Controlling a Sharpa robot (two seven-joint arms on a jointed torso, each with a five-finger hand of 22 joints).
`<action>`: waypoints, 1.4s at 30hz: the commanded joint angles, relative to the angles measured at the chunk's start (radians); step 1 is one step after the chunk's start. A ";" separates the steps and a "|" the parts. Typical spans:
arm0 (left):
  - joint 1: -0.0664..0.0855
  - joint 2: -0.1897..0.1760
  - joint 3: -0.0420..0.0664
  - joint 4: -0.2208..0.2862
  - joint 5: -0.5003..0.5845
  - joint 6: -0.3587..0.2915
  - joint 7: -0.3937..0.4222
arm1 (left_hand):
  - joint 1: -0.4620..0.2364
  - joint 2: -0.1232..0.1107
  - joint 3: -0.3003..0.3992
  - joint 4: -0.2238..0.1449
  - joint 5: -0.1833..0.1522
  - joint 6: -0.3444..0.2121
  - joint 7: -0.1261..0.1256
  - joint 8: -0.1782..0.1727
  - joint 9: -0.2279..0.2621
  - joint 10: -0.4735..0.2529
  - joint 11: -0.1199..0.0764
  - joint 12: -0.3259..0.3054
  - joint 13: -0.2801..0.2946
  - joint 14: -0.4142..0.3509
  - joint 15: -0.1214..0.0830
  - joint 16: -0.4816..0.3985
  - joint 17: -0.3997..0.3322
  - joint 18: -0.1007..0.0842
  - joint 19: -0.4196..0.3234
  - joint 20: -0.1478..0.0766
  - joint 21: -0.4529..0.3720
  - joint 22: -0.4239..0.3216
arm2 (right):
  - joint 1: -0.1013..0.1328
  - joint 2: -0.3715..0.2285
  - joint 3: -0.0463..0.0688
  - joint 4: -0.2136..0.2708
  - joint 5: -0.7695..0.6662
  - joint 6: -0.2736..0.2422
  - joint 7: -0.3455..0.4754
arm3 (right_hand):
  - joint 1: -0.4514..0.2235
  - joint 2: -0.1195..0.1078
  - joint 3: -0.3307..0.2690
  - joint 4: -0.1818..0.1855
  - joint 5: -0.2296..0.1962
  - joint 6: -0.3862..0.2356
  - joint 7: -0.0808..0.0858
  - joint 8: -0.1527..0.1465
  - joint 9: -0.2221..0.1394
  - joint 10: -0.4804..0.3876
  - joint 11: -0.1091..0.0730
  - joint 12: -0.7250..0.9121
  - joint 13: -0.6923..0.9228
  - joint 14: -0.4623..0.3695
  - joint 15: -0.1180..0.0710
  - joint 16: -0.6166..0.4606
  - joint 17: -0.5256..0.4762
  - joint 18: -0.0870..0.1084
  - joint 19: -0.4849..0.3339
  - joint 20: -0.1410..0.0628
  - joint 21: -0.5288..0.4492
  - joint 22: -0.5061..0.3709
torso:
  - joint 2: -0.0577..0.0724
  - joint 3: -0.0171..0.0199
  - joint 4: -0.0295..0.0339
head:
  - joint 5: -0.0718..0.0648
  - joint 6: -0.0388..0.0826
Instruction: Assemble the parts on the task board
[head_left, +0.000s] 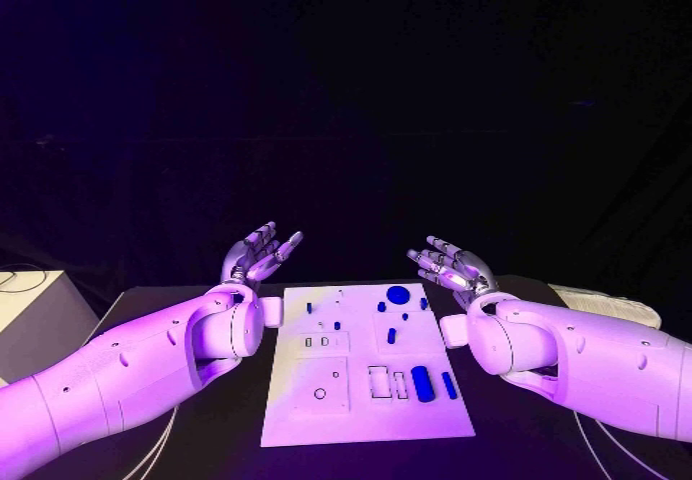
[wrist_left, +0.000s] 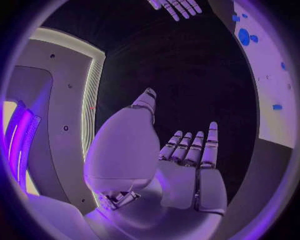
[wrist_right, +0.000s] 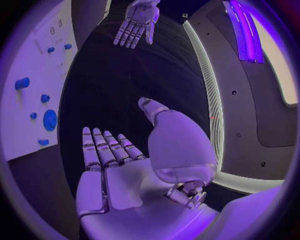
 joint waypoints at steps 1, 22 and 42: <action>-0.003 0.011 0.010 -0.021 -0.063 0.126 -0.034 | 0.057 -0.007 0.002 0.016 0.010 0.017 0.061 0.005 0.003 0.016 0.004 0.005 0.002 0.016 0.007 0.006 0.002 0.023 0.020 0.010 0.007 0.003 | 0.015 0.006 -0.011 -0.021 -0.055 0.179 -0.074 | 0.066 -0.003 0.024 -0.009 0.009 0.021 0.161 0.009 0.004 0.028 0.008 0.008 0.003 0.030 0.009 0.009 0.004 0.018 0.029 0.009 0.010 0.004 | 0.000 -0.0001 -0.0003 | 0.000 0.000; -0.003 -0.122 0.027 0.120 -0.120 0.219 -0.048 | 0.118 0.054 0.142 -0.009 -0.003 0.615 0.064 0.169 0.095 0.820 -0.011 0.087 0.042 0.828 -0.118 0.272 0.231 0.084 0.593 -0.084 0.274 0.101 | 0.096 0.004 -0.023 -0.144 -0.707 0.093 -0.086 | 0.209 -0.065 0.130 -0.133 -0.076 0.660 0.082 0.161 0.096 0.762 -0.102 0.040 0.030 0.749 -0.140 0.177 0.092 0.104 0.657 -0.067 0.219 0.069 | 0.068 0.0059 0.0059 | -0.022 -0.017; -0.004 -0.257 0.090 0.357 -0.155 0.237 -0.073 | 0.047 -0.037 0.366 -0.037 -0.007 0.653 0.051 0.160 0.127 0.925 -0.040 0.042 0.045 0.838 -0.165 0.737 0.625 0.083 0.541 -0.136 0.824 0.468 | 0.179 0.032 -0.020 -0.177 -1.360 0.236 -0.368 | 0.164 -0.166 0.238 -0.094 -0.015 0.777 0.034 0.135 0.120 0.883 -0.168 0.035 0.033 1.150 -0.243 1.195 0.957 0.008 1.067 -0.179 1.222 1.057 | 0.180 -0.0070 0.0402 | -0.060 0.017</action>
